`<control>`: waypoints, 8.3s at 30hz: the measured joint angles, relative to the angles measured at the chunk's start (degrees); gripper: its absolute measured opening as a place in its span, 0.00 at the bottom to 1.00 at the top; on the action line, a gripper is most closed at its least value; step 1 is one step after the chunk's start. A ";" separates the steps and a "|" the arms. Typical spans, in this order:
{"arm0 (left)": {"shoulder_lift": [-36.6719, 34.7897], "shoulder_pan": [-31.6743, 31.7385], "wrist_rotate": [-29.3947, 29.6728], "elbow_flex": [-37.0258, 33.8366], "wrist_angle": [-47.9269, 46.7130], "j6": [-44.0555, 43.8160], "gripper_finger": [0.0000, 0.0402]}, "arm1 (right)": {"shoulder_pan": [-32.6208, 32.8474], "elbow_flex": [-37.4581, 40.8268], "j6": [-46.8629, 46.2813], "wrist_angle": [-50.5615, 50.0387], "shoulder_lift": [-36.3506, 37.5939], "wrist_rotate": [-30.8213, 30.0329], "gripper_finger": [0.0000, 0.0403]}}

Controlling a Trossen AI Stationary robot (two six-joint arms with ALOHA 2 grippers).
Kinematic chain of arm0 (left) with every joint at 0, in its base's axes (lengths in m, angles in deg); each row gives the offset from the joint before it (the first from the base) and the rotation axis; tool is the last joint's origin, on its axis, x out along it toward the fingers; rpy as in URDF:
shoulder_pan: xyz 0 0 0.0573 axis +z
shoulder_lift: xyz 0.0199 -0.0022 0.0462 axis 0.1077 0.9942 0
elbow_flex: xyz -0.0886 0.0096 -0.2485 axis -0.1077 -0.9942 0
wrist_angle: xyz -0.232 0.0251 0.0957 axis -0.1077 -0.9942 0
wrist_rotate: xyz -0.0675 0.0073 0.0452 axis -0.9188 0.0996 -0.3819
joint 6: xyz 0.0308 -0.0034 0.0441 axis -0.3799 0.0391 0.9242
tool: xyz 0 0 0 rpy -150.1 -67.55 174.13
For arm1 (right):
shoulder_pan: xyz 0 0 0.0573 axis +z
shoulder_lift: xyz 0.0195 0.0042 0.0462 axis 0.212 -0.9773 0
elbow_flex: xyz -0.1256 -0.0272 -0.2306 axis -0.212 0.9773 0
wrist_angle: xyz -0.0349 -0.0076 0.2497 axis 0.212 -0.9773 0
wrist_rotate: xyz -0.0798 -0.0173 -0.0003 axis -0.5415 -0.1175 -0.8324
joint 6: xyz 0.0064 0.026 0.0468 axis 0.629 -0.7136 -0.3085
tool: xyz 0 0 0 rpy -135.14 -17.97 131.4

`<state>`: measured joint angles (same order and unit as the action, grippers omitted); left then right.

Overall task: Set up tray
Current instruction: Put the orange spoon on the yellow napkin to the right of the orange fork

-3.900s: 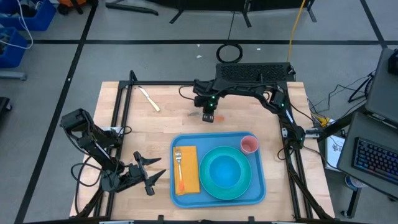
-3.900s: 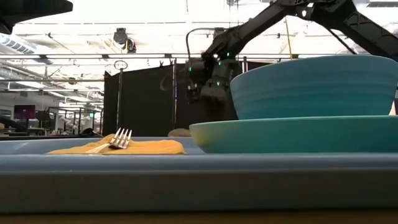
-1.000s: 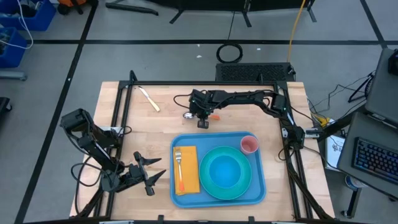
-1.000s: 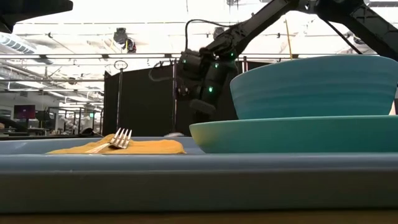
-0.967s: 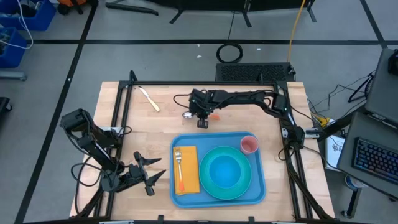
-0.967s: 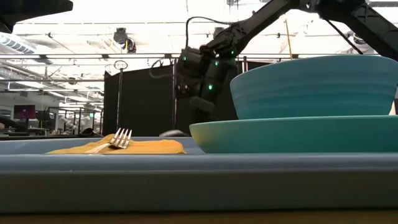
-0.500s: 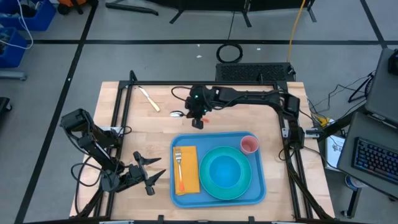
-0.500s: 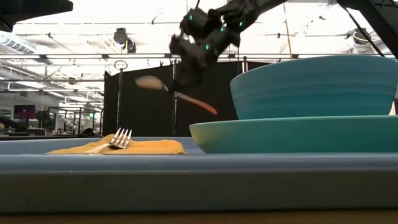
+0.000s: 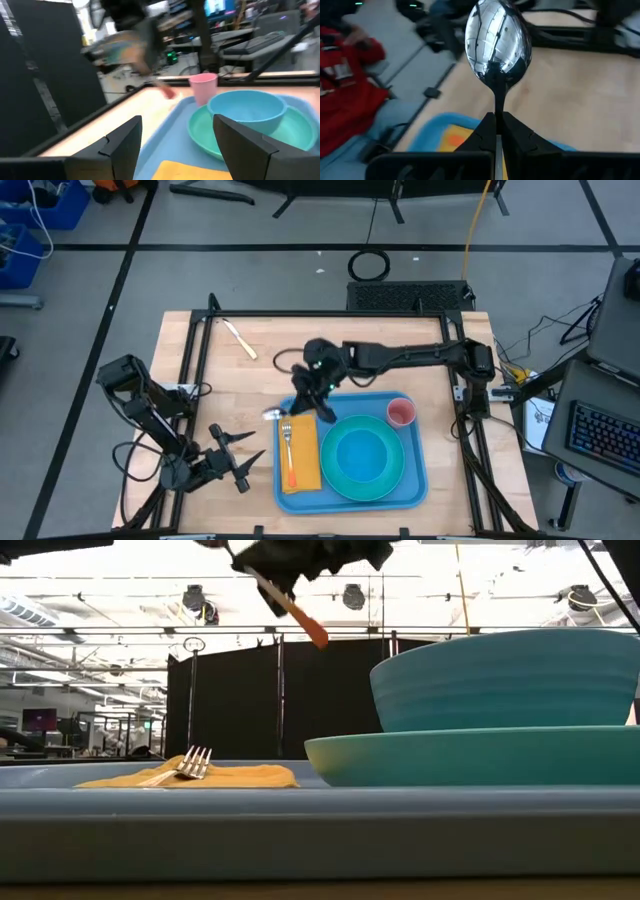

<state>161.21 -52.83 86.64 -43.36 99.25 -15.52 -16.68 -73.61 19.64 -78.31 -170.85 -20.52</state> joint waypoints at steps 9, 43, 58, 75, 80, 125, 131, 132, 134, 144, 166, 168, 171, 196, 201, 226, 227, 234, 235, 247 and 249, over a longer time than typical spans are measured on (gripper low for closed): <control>-0.02 -1.36 3.53 6.96 -0.25 14.93 0.62 | 6.02 0.02 1.58 2.39 -0.04 0.44 0.00; -0.02 4.36 -13.14 13.79 -0.78 31.75 0.48 | 10.55 13.68 -16.75 32.38 -0.09 10.78 0.00; -0.02 6.63 -17.76 13.79 -6.58 25.00 0.14 | 10.55 13.68 -16.60 32.39 -0.09 10.60 0.00; -2.93 5.46 -10.74 13.71 -7.36 20.76 0.01 | 10.47 17.47 -13.54 38.53 0.02 4.22 0.07; -5.16 3.75 -8.91 13.75 -7.02 20.70 0.01 | 10.54 20.41 -12.62 40.96 -0.13 0.43 0.13; -23.45 -10.19 0.35 13.77 -28.48 -19.03 0.01 | 33.04 21.03 46.53 27.87 -0.09 -62.89 0.27; -23.47 -10.13 0.17 13.75 -36.44 -29.62 0.01 | 36.56 21.03 62.53 28.62 -0.09 -67.39 0.26; -23.50 -10.04 -0.07 13.75 -37.24 -30.50 0.01 | 36.99 21.03 65.68 28.63 -0.09 -68.76 0.26; -23.50 -9.37 -1.30 13.75 -39.28 -32.38 0.01 | 37.57 21.03 70.82 28.59 -0.09 -71.70 0.25; -23.90 -0.14 -15.19 13.74 -59.38 -54.74 0.01 | 38.04 21.03 86.15 29.94 -0.09 -79.65 0.23; -28.74 11.07 -35.56 13.73 -75.97 -69.81 0.01 | 42.18 21.03 95.10 33.34 -0.09 -77.10 0.35; -28.81 11.76 -36.75 13.73 -76.07 -68.74 0.01 | 42.25 21.03 95.55 33.28 -0.13 -75.05 0.37; -28.81 13.18 -38.62 13.73 -76.75 -69.59 0.01 | 42.33 21.03 97.72 35.39 -0.92 -74.62 0.39; -28.81 20.87 -49.58 13.73 -76.66 -67.73 0.01 | 41.17 21.05 104.01 41.32 -4.61 -72.75 0.39; -28.81 21.19 -50.26 13.73 -76.48 -67.18 0.01 | 41.17 21.05 103.35 40.45 -4.61 -70.41 0.39; -28.83 21.94 -50.80 13.73 -75.12 -65.27 0.02 | 39.71 21.05 101.93 41.19 -4.61 -67.13 0.23; -28.83 21.94 -50.80 13.73 -75.15 -65.36 0.01 | 39.71 21.05 101.95 41.19 -4.61 -67.13 0.22; -28.83 21.94 -50.99 13.75 -74.75 -64.91 0.02 | 39.71 21.05 100.53 41.19 -4.61 -67.16 0.15; -28.83 21.94 -51.01 13.75 -74.73 -64.91 0.01 | 39.71 21.05 100.12 41.12 -4.61 -67.16 0.12; -28.68 21.98 -50.49 13.75 -74.82 -63.58 0.03 | 40.02 21.05 93.15 41.81 -4.61 -67.74 0.01; -28.65 21.98 -50.25 13.75 -75.17 -62.95 0.08 | 40.17 21.05 91.07 42.89 -4.61 -68.41 0.01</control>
<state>132.56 -30.85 36.39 -29.61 24.08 -78.47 23.48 -52.56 110.70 -35.42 -175.46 -88.94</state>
